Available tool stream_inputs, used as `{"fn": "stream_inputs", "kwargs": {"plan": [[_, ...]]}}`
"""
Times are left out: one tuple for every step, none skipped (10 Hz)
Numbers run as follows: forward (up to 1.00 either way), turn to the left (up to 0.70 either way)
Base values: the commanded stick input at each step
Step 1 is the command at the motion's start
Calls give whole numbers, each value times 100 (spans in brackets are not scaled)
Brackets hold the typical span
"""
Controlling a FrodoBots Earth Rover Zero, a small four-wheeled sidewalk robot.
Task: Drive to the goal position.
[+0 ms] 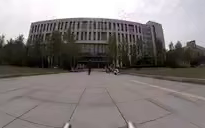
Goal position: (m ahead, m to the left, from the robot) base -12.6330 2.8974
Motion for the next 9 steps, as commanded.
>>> {"fn": "stream_inputs", "kwargs": {"plan": [[85,0],[85,0],[85,0],[85,0],[85,0],[85,0],[85,0],[85,0],[85,0]]}}
